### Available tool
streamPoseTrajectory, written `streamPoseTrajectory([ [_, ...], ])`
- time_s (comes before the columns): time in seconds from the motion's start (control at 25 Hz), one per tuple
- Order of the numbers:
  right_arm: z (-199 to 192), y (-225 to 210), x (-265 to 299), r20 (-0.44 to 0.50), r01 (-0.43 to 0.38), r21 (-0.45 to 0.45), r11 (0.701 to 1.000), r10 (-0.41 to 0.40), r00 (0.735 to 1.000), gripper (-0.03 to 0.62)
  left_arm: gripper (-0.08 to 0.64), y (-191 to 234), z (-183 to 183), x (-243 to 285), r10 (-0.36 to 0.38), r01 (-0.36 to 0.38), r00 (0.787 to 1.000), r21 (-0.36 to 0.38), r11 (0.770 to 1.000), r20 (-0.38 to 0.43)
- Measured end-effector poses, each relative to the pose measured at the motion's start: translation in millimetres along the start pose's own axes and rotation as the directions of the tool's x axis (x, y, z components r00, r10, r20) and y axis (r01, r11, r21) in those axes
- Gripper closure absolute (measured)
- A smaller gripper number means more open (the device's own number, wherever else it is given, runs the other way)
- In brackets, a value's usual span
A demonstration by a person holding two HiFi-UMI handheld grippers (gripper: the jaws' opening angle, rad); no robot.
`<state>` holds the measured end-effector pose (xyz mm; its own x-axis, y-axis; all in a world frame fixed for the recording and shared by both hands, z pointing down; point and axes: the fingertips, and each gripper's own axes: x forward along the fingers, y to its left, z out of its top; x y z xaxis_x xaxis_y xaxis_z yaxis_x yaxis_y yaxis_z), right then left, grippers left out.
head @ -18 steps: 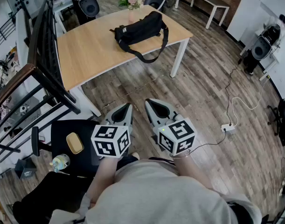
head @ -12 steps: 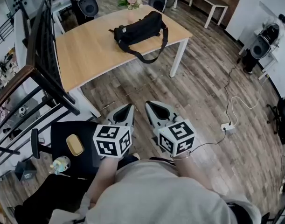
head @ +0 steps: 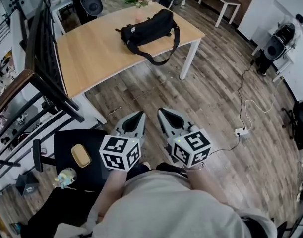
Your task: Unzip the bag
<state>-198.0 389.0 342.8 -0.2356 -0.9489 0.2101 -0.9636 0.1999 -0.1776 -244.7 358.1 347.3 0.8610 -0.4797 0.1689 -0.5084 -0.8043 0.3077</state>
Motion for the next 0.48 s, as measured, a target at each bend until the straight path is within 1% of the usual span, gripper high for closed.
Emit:
streamPoseTrajectory([
  [0.2, -11.6, -1.1, 1.3, -0.010, 0.052, 0.016, 0.998, -0.052, 0.999, 0.586, 0.538, 11.9, -8.5, -5.6, 0.020, -0.021, 1.000, -0.010, 1.000, -0.009],
  [0.28, -19.9, 0.4, 0.3, -0.031, 0.064, 0.021, 0.998, -0.063, 0.997, 0.586, 0.538, 16.3, -15.4, -8.4, 0.025, -0.026, 0.999, -0.027, 0.999, -0.023],
  [0.4, -28.7, 0.0, 0.4, -0.062, 0.072, 0.023, 0.997, -0.071, 0.996, 0.583, 0.538, 20.4, -24.1, -7.3, 0.013, -0.015, 0.999, -0.061, 0.998, -0.042],
  [0.48, -30.7, -3.7, 1.9, -0.076, 0.073, 0.024, 0.997, -0.071, 0.995, 0.539, 0.537, 22.2, -27.7, -3.4, 0.012, -0.016, 0.999, -0.071, 0.997, -0.051],
])
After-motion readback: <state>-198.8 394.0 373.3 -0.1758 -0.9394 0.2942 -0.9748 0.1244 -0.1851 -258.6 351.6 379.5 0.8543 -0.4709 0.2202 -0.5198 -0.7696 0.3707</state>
